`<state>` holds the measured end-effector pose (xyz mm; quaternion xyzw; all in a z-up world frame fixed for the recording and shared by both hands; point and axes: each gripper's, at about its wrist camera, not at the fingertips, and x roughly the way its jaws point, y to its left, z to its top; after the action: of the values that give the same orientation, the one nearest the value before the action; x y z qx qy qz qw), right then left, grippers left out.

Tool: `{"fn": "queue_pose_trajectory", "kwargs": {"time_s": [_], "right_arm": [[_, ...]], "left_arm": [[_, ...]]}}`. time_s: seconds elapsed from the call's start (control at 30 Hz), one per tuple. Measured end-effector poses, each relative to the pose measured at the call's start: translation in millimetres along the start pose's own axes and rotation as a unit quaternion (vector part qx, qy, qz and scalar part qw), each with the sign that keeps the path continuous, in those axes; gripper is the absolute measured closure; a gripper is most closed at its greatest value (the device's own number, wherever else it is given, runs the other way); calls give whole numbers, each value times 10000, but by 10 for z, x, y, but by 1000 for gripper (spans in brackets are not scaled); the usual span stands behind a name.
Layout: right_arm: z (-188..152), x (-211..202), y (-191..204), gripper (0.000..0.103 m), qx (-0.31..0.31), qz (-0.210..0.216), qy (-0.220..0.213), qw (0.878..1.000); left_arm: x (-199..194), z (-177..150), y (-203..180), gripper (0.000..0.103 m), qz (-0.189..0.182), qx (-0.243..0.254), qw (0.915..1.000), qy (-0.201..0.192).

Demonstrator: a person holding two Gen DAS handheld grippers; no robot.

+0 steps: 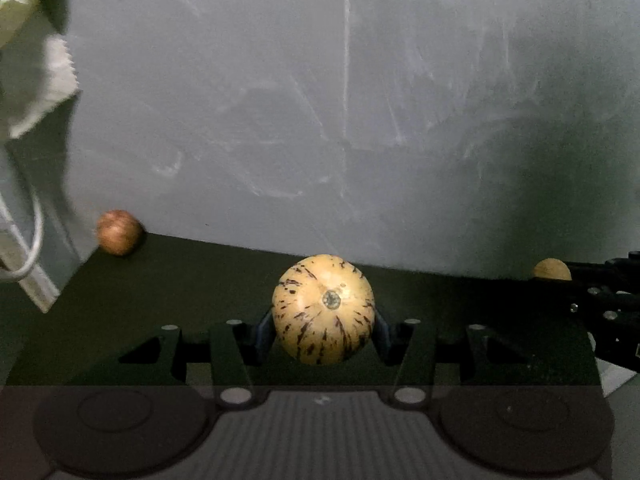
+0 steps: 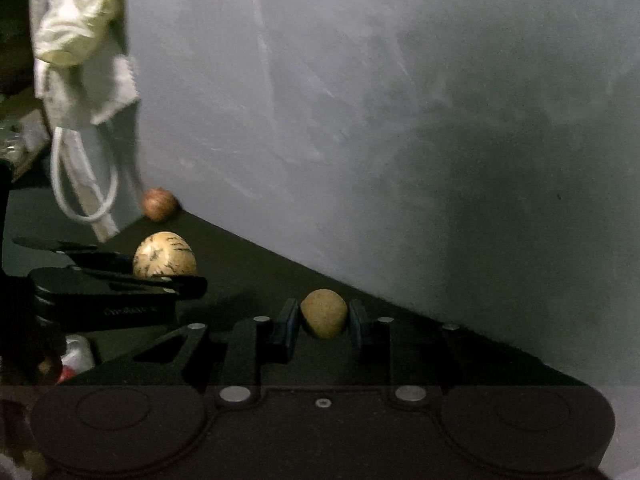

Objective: Organize fruits
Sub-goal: 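Grasp the striped fruit with the left tool while the right tool grasps the small tan fruit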

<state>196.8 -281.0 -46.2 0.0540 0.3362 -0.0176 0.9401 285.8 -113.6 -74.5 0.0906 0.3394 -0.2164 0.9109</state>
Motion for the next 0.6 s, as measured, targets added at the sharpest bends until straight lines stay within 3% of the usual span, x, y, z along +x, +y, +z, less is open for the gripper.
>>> {"fn": "queue_pose_trajectory", "kwargs": {"time_s": [0.33,0.6], "right_arm": [[167,-447,399,75,-644,943,-316,9930],[153,-784,771,75,-1127,1772,-425,9768]], "left_arm": [[-974,-151,313,51,629,-800,9933,-542],[-1721,-650,545,51,1333,-1396,9790,-658]]}}
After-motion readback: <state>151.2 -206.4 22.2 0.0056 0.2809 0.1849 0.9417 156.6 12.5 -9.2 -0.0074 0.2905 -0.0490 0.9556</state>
